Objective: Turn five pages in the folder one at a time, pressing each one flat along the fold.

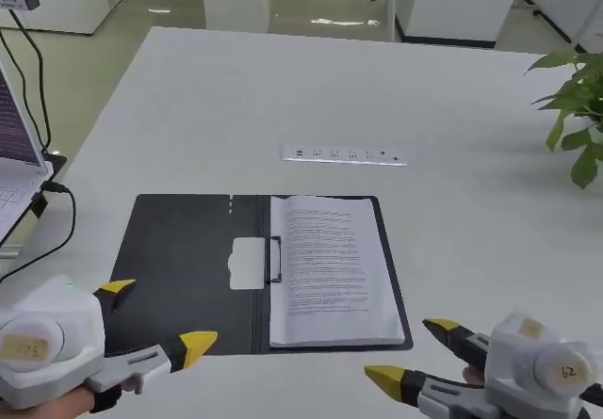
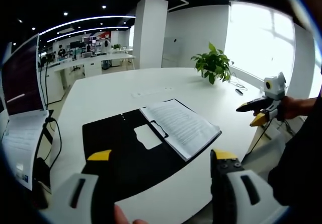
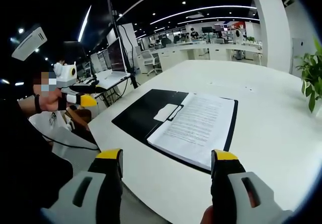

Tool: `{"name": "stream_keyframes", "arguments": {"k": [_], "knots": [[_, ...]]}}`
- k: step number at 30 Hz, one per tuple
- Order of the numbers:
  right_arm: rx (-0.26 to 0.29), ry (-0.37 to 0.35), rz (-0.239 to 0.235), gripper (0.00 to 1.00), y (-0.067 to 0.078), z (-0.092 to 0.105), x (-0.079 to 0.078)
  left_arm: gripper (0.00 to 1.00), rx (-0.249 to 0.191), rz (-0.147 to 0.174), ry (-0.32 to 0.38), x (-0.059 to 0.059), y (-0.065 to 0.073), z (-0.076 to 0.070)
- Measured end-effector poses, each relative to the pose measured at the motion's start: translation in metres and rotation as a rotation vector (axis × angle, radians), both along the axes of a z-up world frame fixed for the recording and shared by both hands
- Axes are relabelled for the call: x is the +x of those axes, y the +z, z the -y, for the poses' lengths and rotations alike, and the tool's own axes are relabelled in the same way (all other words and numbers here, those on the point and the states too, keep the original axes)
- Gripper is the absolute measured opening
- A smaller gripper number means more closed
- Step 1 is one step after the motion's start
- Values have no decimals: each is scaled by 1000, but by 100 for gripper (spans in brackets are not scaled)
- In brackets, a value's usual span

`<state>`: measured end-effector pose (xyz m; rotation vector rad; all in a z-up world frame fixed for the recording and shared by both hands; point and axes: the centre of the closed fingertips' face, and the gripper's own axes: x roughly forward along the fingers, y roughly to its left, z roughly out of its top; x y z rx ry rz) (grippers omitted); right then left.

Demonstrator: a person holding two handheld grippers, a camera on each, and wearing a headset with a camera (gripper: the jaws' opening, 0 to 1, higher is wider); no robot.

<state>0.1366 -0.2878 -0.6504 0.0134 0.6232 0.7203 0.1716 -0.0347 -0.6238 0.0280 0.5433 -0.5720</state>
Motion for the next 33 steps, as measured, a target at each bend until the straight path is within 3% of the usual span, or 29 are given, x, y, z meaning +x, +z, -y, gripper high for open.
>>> {"name": "stream_keyframes", "arguments": {"k": [8, 18, 33], "knots": [[-16, 3, 7, 72, -1, 0, 0, 77, 9, 6, -62, 15, 3, 17], [1, -46, 11, 72, 3, 8, 3, 77, -4, 15, -138, 34, 5, 56], [19, -50, 3, 72, 3, 17, -3, 76, -18, 25, -234, 47, 8, 114]]}}
